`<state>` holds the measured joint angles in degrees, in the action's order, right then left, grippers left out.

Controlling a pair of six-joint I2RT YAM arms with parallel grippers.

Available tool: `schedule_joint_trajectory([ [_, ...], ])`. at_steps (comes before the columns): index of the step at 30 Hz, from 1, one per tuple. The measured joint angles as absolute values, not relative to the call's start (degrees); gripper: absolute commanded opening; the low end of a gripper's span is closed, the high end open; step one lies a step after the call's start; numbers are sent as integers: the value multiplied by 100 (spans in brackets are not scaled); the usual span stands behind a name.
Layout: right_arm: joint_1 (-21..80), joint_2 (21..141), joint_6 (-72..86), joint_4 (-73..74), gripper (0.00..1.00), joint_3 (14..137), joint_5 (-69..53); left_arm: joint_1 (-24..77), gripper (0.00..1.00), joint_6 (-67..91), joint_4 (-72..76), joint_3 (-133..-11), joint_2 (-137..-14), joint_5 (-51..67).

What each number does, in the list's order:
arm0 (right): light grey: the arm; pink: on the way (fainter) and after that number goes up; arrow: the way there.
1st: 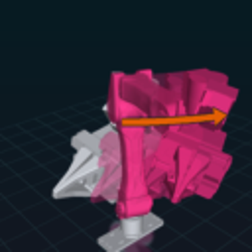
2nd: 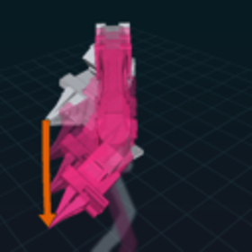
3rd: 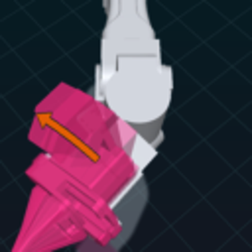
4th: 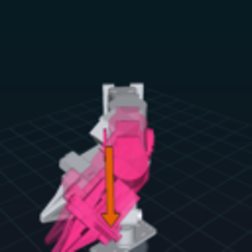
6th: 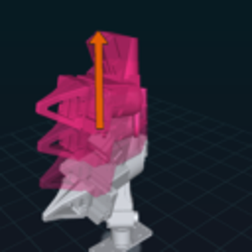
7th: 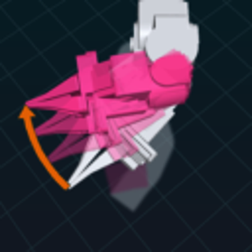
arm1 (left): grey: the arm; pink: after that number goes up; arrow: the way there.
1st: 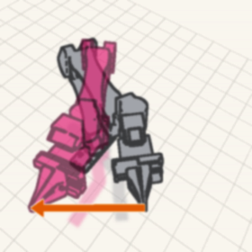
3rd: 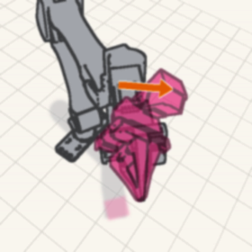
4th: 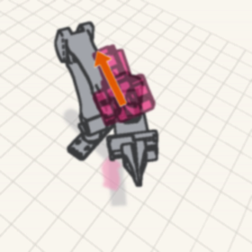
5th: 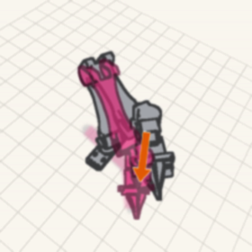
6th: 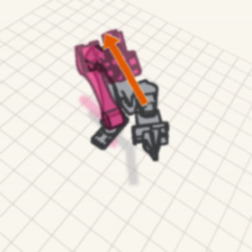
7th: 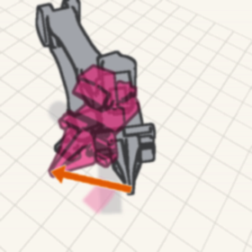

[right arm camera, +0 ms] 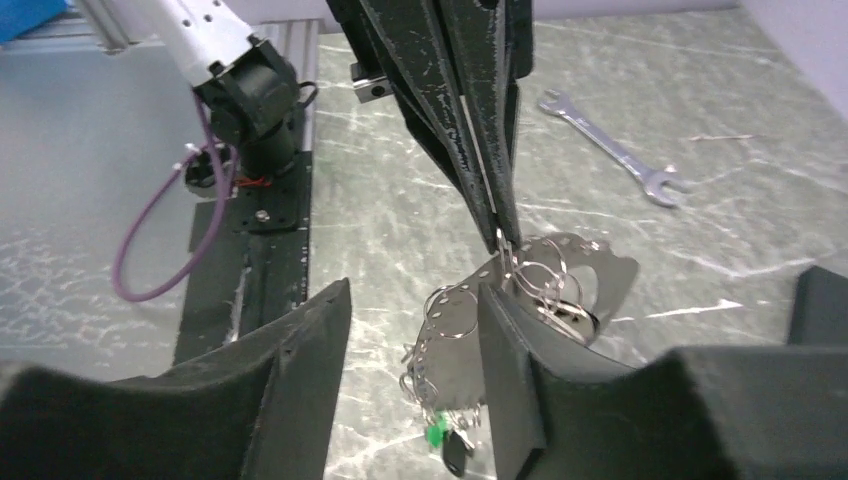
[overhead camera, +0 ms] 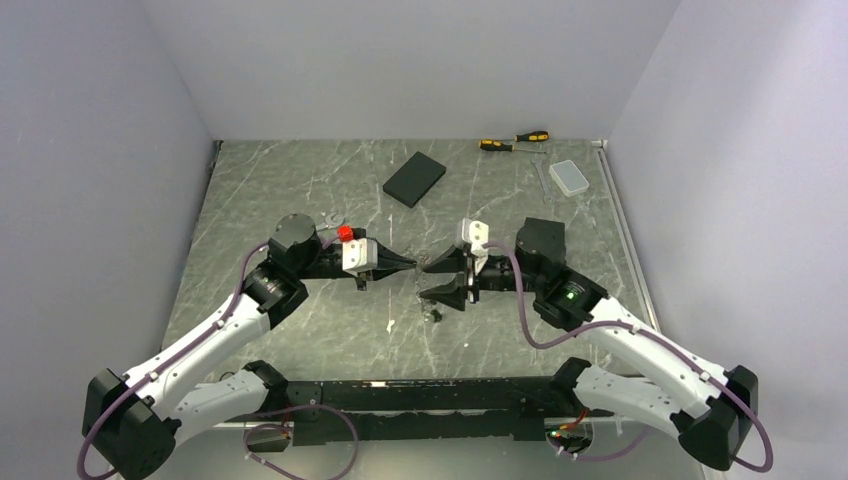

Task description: Put the keys on the keyring

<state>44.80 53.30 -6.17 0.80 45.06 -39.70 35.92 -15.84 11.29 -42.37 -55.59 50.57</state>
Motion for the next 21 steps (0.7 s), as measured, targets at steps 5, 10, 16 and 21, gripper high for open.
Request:
schedule_joint_trajectory([
  [5,4368,4904,-615,34,64,4377,-3658,3592,0,-1586,1129,-4237,-5555,5057],
  [10,4211,4954,-626,-32,65,4377,-3651,3592,0,-1581,1129,-4237,-5544,5057],
  [16,4209,5356,-569,-51,65,4377,-3859,3592,0,-1579,1135,-4237,-5513,5054],
  [21,4206,5437,-491,-64,64,4377,-4023,3592,0,-1579,1135,-4237,-5509,5057],
])
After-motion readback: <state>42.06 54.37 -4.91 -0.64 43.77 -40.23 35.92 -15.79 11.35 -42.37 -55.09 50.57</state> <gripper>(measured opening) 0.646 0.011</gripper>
